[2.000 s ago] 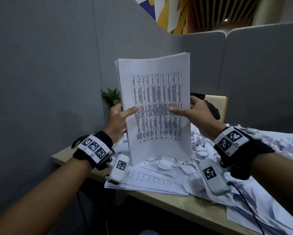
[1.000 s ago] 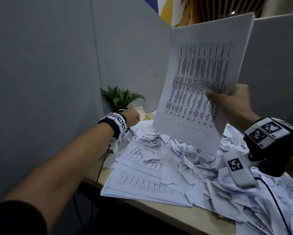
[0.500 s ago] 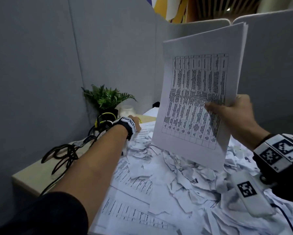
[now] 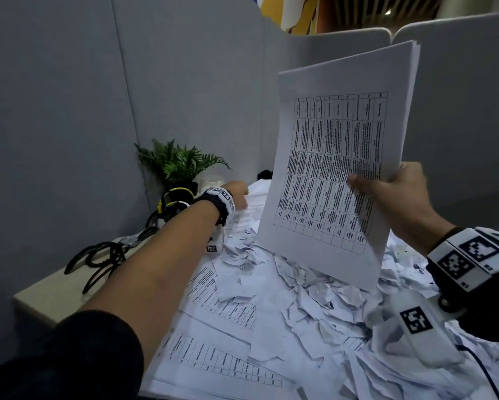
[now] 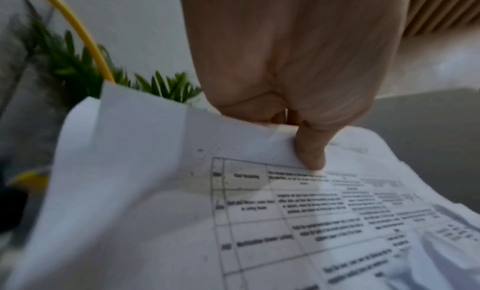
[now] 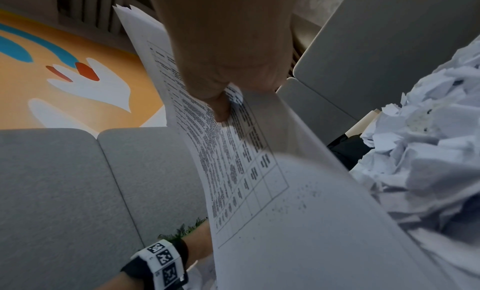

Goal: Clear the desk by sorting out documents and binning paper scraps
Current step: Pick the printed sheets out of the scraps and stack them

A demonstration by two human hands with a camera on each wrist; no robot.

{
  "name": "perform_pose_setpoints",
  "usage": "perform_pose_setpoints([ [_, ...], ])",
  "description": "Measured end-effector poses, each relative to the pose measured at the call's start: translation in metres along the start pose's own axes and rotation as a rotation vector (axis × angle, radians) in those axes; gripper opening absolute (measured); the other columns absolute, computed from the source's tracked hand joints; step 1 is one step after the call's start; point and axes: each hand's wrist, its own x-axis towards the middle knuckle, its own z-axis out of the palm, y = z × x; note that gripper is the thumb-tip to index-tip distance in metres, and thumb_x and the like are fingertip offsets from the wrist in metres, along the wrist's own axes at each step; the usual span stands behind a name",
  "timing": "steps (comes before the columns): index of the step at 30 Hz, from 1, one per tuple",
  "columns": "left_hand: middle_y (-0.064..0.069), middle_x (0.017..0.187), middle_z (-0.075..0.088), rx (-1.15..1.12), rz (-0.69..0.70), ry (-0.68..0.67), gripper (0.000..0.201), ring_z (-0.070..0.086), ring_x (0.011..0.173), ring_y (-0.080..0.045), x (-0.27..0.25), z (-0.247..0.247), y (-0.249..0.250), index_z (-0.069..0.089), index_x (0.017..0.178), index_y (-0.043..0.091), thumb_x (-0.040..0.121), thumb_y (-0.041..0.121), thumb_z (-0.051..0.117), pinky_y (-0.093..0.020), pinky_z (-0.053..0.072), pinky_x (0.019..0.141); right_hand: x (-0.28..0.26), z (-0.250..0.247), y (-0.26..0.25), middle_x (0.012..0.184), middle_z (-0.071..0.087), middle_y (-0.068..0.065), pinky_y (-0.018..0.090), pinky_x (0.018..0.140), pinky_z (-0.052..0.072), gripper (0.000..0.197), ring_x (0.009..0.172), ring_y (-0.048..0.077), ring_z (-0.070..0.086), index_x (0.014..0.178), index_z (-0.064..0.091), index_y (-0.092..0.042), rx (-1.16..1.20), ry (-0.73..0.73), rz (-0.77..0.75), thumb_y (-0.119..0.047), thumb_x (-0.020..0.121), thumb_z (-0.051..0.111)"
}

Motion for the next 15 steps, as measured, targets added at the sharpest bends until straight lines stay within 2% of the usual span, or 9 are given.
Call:
perform_pose_setpoints([
  [2,-0.004,0.076,0.056,-0.071,0.029,0.097,0.005,0.056,0.076,-0.026,-0.01,-0.021,0.0,0.059,0.088,0.008,0.083,0.01,0.061,-0.024,0.038,0.061,0.001,-0.002,0.0,0.095,0.073,0.009,0.05,0.077,0.059,0.027,0.083,0.025,0.071,0.1,0.072,-0.005,0.001,0.007,0.01,-0.013,0.076,0.082],
  [4,-0.004,0.084,0.062,-0.179,0.055,0.212,0.016,0.061,0.077,-0.025,-0.018,-0.044,-0.004,0.062,0.1,0.011,0.084,0.012,0.062,-0.027,0.044,0.063,0.0,-0.004,-0.002,0.094,0.073,0.009,0.051,0.077,0.059,0.024,0.083,0.026,0.071,0.097,0.073,-0.007,-0.002,0.016,0.016,-0.013,0.075,0.082],
  [7,-0.004,0.093,0.067,-0.332,0.077,0.403,0.022,0.063,0.083,-0.023,-0.04,-0.083,-0.011,0.065,0.104,0.015,0.082,0.014,0.066,-0.028,0.048,0.072,-0.004,-0.004,-0.007,0.091,0.073,0.008,0.05,0.077,0.059,0.018,0.084,0.025,0.072,0.09,0.072,-0.012,-0.01,0.021,0.008,-0.012,0.075,0.082],
  [9,-0.001,0.099,0.068,-0.441,0.083,0.5,0.032,0.063,0.088,-0.018,-0.058,-0.104,-0.017,0.066,0.114,0.016,0.083,0.014,0.067,-0.026,0.048,0.078,-0.007,-0.003,-0.013,0.091,0.073,0.01,0.05,0.077,0.059,0.02,0.084,0.026,0.071,0.093,0.072,-0.008,-0.002,0.024,0.0,-0.011,0.076,0.082],
  [10,-0.001,0.1,0.068,-0.484,0.089,0.525,0.034,0.063,0.088,-0.017,-0.067,-0.113,-0.018,0.066,0.119,0.015,0.085,0.015,0.066,-0.024,0.048,0.076,-0.009,-0.003,-0.016,0.09,0.073,0.01,0.05,0.076,0.059,0.02,0.084,0.027,0.071,0.093,0.072,-0.006,0.007,0.024,-0.002,-0.011,0.076,0.081],
  [12,-0.005,0.105,0.069,-0.585,0.091,0.565,0.032,0.066,0.088,-0.018,-0.084,-0.128,-0.022,0.064,0.121,0.009,0.09,0.017,0.062,-0.025,0.051,0.072,-0.011,-0.003,-0.02,0.089,0.073,0.011,0.05,0.076,0.059,0.019,0.083,0.028,0.071,0.091,0.071,-0.006,0.018,0.023,-0.005,-0.011,0.076,0.081],
  [15,-0.007,0.109,0.069,-0.682,0.078,0.674,0.028,0.066,0.092,-0.018,-0.109,-0.142,-0.029,0.064,0.119,0.007,0.095,0.02,0.059,-0.026,0.052,0.077,-0.013,-0.001,-0.024,0.088,0.073,0.011,0.051,0.076,0.059,0.022,0.082,0.028,0.072,0.091,0.072,-0.006,0.048,0.035,-0.005,-0.014,0.073,0.083],
])
